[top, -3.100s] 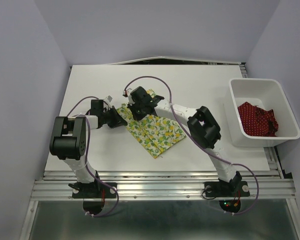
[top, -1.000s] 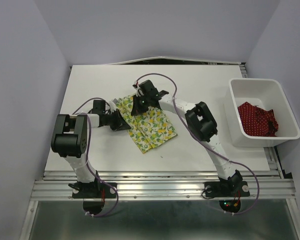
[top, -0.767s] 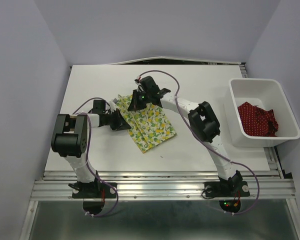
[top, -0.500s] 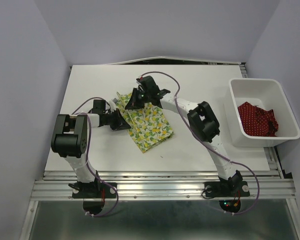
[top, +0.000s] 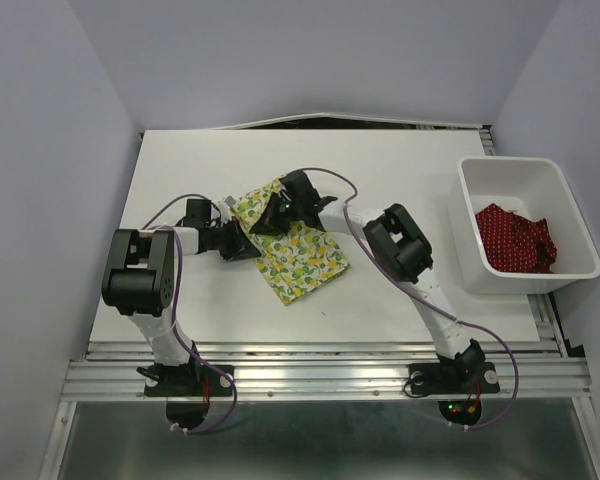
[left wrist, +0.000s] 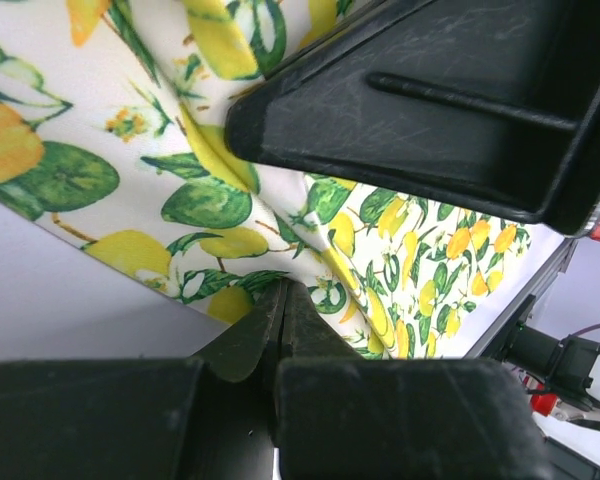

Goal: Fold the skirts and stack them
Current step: Fold the skirt

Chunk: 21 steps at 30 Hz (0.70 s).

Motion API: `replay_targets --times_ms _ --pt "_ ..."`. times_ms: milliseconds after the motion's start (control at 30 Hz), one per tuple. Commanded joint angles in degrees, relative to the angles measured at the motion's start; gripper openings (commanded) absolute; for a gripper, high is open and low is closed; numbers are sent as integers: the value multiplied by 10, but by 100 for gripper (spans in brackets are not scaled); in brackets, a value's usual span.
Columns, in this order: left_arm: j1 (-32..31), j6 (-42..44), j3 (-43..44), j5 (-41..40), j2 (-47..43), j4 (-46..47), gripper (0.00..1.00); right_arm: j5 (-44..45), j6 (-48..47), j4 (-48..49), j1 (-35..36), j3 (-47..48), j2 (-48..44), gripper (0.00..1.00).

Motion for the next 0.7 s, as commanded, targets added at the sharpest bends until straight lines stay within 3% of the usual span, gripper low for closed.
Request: replay_targets --times_ms 0,300,667 --pt "0 18 -1 -44 -8 -13 0 -27 87 89 0 -38 0 1" --pt "0 19 0 -45 -8 -17 0 -11 193 174 0 -68 -11 1" --pt "0 19 0 -42 -16 -19 0 14 249 262 0 -136 13 1"
